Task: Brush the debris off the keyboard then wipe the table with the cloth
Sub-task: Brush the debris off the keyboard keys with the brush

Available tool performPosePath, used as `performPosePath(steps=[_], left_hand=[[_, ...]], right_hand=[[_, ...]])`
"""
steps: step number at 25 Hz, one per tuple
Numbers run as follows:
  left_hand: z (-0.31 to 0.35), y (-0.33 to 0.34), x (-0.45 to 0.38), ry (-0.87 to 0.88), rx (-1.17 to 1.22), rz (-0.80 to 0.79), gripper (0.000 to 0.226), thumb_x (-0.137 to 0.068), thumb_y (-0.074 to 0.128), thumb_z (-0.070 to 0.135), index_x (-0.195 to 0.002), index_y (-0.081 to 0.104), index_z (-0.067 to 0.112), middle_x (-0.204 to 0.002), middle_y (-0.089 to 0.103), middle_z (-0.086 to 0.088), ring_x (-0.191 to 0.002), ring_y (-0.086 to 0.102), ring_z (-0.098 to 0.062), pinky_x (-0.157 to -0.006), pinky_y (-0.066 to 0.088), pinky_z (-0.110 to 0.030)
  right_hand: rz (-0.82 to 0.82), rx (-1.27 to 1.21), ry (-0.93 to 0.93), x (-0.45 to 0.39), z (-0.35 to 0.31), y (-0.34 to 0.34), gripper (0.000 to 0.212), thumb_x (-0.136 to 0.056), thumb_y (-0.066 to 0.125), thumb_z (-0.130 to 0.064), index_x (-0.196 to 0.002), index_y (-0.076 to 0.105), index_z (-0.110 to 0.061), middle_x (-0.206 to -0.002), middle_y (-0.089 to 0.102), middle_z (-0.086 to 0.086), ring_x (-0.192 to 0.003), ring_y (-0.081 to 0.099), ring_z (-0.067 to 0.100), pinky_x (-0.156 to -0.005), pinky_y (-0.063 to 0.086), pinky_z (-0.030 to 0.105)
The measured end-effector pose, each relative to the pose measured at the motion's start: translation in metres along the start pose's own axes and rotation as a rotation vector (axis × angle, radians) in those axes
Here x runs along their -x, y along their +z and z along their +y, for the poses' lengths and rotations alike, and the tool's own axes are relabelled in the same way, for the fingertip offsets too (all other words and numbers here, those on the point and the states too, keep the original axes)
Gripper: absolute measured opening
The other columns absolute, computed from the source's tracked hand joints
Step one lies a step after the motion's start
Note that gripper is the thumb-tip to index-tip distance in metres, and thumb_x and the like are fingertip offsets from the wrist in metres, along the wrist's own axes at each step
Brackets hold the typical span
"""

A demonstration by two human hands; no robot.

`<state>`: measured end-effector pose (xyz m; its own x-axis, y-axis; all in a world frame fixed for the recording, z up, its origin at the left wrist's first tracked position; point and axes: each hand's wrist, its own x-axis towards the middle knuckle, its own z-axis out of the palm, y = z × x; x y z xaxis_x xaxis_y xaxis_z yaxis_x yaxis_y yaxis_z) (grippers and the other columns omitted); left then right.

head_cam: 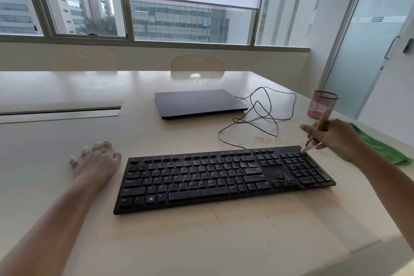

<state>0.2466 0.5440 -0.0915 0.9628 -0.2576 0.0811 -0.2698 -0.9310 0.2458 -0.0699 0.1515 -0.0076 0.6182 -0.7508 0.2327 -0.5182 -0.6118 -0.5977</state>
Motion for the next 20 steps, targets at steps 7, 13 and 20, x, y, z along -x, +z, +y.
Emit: performPosePath(steps=[7,13,20], left_hand=[[-0.001,0.002,-0.002,0.001,-0.012,0.006,0.04,-0.096,0.033,0.033,-0.13,0.042,0.013,-0.146,0.036,-0.012,-0.136,0.028,-0.033,-0.111,0.018,-0.055],[-0.001,0.001,0.0,0.001,-0.013,0.001,0.037,-0.096,0.032,0.032,-0.126,0.044,0.013,-0.143,0.039,-0.013,-0.135,0.031,-0.031,-0.11,0.02,-0.052],[-0.001,0.001,0.007,0.005,-0.023,-0.003,0.04,-0.097,0.029,0.032,-0.129,0.042,0.013,-0.148,0.035,-0.012,-0.137,0.029,-0.031,-0.112,0.02,-0.05]], right_hand=[[0.063,0.006,0.043,0.011,0.014,-0.006,0.048,-0.082,0.063,-0.045,-0.068,0.065,0.001,-0.049,0.066,0.0,-0.045,0.063,0.012,-0.047,0.05,0.016],[0.002,-0.073,0.076,0.018,0.015,-0.002,0.047,-0.081,0.062,-0.046,-0.069,0.066,-0.001,-0.045,0.063,-0.004,-0.038,0.059,0.005,-0.043,0.048,0.011],[0.047,-0.281,0.111,0.027,0.01,-0.011,0.049,-0.069,0.062,-0.054,-0.073,0.067,-0.006,-0.068,0.072,0.012,-0.051,0.067,0.007,-0.057,0.056,0.018]])
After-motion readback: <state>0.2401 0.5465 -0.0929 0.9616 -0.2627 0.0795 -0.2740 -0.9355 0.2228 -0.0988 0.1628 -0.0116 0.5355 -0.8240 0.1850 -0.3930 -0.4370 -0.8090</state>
